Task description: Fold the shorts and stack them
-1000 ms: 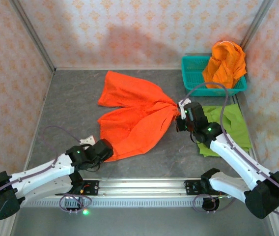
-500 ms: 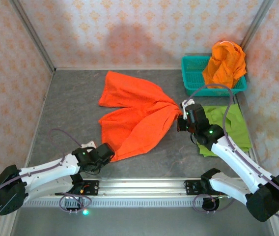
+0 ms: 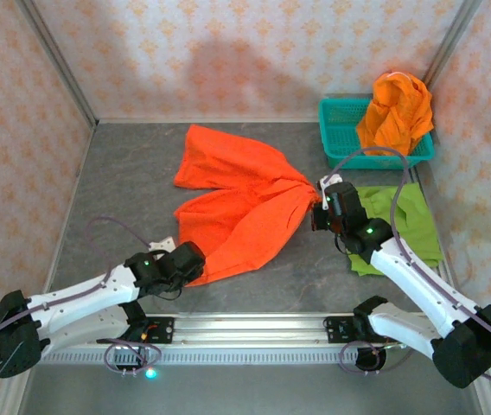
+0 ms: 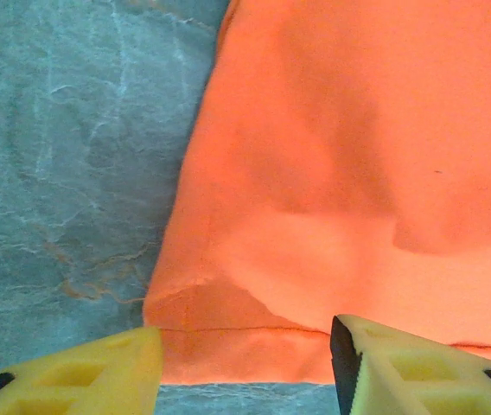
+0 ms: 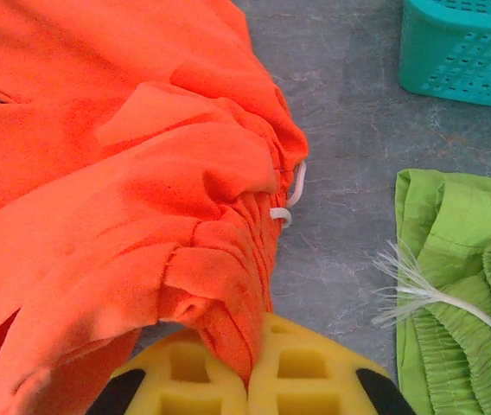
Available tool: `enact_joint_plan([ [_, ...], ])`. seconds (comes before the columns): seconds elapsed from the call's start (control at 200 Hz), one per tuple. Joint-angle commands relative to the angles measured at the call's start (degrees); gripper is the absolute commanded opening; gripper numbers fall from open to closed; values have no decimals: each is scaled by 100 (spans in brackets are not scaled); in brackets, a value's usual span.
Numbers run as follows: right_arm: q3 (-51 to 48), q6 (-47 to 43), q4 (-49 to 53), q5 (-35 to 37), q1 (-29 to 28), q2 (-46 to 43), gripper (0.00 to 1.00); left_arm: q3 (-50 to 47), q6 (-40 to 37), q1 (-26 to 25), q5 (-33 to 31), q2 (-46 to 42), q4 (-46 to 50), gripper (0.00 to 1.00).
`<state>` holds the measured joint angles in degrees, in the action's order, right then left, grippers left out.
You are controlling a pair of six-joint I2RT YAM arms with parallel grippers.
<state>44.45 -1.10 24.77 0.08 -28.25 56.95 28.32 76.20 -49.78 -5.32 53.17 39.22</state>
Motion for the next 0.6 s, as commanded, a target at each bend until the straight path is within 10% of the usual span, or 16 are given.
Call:
enact_joint_plan([
  [0.0,23,29,-75,221,-27,-17,0,4,-121,-6,-30,-7,207,54],
  [0.596,3,24,-33,315,-23,53,0,139,-701,-15,405,1087,-93,53],
])
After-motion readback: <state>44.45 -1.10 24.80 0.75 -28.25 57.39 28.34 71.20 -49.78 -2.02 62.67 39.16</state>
